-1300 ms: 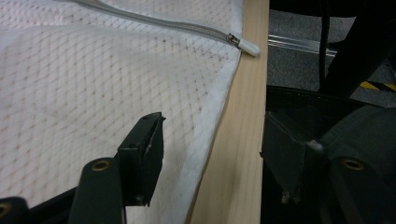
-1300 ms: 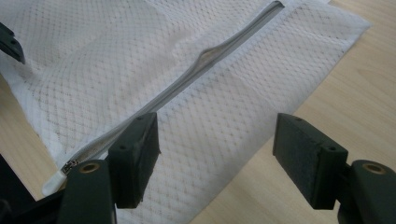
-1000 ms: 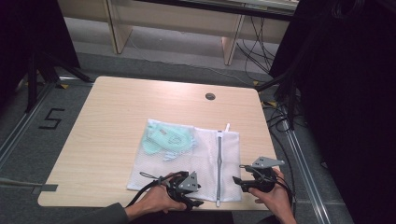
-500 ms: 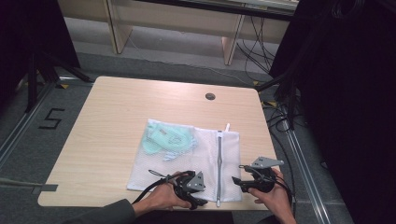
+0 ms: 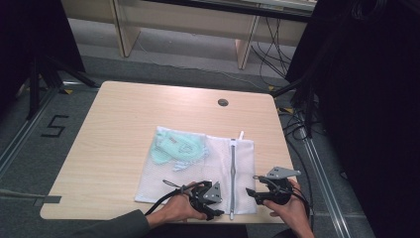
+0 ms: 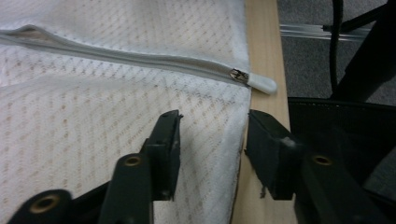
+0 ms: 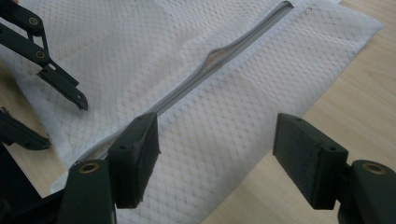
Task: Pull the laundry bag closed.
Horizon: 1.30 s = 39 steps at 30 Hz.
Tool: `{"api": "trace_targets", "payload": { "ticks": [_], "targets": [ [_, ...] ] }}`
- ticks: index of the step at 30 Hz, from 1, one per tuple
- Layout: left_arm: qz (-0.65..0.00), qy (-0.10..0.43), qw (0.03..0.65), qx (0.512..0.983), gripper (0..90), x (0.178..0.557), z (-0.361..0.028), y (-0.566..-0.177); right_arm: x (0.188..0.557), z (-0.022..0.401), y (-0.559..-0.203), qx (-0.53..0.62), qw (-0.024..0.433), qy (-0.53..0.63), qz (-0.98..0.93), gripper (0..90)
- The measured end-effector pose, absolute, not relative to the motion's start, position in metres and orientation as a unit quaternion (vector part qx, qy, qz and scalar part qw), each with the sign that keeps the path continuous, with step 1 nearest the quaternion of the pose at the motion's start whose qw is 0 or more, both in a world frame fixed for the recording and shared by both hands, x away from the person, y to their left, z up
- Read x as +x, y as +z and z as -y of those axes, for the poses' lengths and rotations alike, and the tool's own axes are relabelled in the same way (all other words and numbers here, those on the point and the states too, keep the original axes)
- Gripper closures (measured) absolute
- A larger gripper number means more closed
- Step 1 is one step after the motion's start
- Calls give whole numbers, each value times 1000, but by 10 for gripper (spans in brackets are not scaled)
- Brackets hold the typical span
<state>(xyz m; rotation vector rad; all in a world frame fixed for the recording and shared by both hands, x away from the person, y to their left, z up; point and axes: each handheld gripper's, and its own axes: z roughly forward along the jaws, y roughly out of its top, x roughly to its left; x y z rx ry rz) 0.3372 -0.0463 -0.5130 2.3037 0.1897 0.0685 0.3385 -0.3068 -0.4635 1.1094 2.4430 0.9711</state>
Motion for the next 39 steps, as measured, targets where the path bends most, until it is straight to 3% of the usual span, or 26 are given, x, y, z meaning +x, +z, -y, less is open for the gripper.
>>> {"api": "trace_targets", "payload": {
  "ticks": [5, 8, 14, 23, 29, 37, 39],
  "targets": [
    [-79, 27, 409, 909, 800, 339, 46, -514, 338, 306, -464, 387, 142, 336, -847, 323],
    [-86, 24, 408, 909, 866, 341, 47, -514, 338, 306, -464, 387, 140, 336, -847, 324],
    [-102, 28, 419, 902, 877, 350, 48, -512, 338, 304, -466, 378, 142, 350, -845, 337],
    [-133, 21, 427, 894, 877, 366, 49, -508, 333, 291, -467, 329, 100, 351, -871, 437],
    [-140, 23, 433, 890, 877, 371, 50, -503, 328, 277, -472, 311, 79, 338, -885, 437],
    [-160, 6, 447, 880, 877, 376, 51, -500, 325, 265, -476, 307, 83, 318, -893, 418],
    [-156, 3, 449, 880, 878, 379, 50, -498, 326, 264, -479, 299, 107, 314, -895, 406]
  ]
}}
